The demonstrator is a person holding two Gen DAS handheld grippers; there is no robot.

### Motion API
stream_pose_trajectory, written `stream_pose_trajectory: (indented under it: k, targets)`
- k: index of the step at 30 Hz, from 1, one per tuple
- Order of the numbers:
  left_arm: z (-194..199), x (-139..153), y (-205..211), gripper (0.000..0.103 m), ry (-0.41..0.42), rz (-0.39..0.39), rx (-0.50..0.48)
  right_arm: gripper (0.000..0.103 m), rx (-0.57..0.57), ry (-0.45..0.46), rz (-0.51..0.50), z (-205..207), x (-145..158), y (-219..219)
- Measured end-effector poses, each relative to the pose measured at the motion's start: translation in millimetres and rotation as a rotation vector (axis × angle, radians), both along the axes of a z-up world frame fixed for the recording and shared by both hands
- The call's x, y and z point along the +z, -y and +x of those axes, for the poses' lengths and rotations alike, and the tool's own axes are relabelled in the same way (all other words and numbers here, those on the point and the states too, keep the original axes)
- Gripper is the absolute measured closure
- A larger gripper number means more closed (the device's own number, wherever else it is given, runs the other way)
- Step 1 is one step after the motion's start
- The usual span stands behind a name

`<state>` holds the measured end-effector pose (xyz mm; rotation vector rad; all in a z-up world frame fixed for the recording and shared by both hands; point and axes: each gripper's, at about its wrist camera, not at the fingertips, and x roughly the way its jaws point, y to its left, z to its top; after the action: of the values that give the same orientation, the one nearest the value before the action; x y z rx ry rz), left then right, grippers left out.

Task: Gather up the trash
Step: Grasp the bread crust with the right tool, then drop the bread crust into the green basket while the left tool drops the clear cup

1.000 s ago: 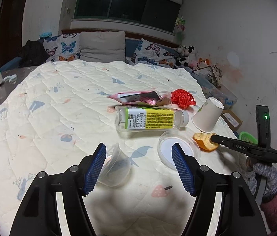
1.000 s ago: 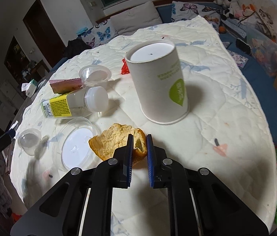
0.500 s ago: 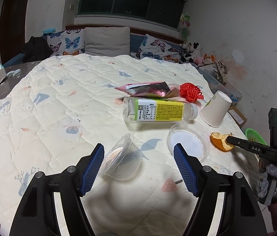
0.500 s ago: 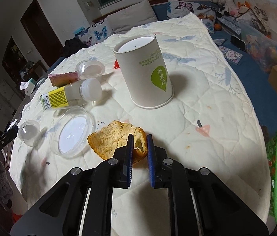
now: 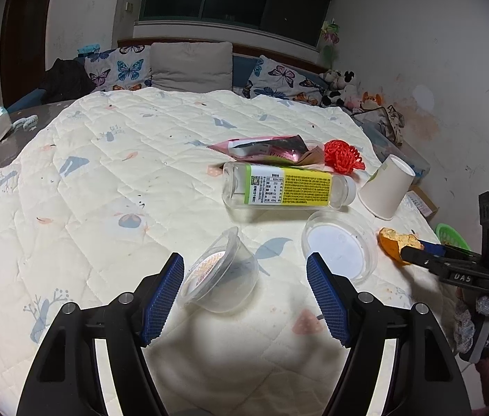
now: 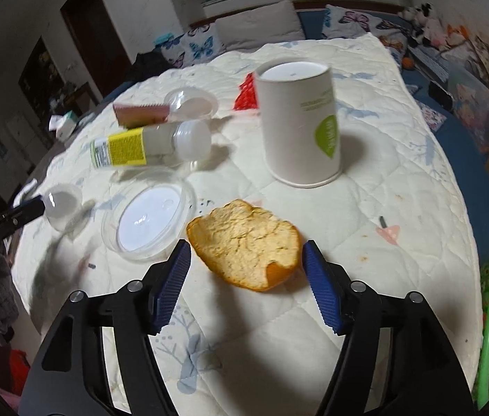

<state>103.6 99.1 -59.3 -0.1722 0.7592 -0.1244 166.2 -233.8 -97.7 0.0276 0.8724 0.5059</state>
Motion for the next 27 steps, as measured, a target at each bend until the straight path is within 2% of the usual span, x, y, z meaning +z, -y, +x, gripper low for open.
stream_pose_trajectory:
  k: [8, 12, 19, 24, 27]
  targets:
    - [3.2, -6.4, 3.6, 0.032, -0.015, 0.014, -0.021, 0.033, 0.007, 0.004, -0.071, 7.9, -9.6, -17.4]
    - [6.5, -10.5, 4.8, 0.032, -0.023, 0.017, -0.029, 0.039, -0.005, 0.03, -0.128, 7.6, -12.1, -22.8]
    - [15.7, -19.2, 2.0, 0.032, -0.048, 0.037, -0.029, 0.055, -0.015, 0.026, -0.078, 6.5, -7.9, -15.9]
    - [20.3, -25.4, -0.2, 0.034, -0.059, 0.052, -0.025, 0.059, -0.031, 0.011, -0.038, 3.6, -4.1, -7.8]
    - [22.0, -30.5, -0.8, 0.041, -0.073, 0.061, -0.024, 0.06, -0.041, 0.001, -0.015, 1.4, -2.7, -2.1]
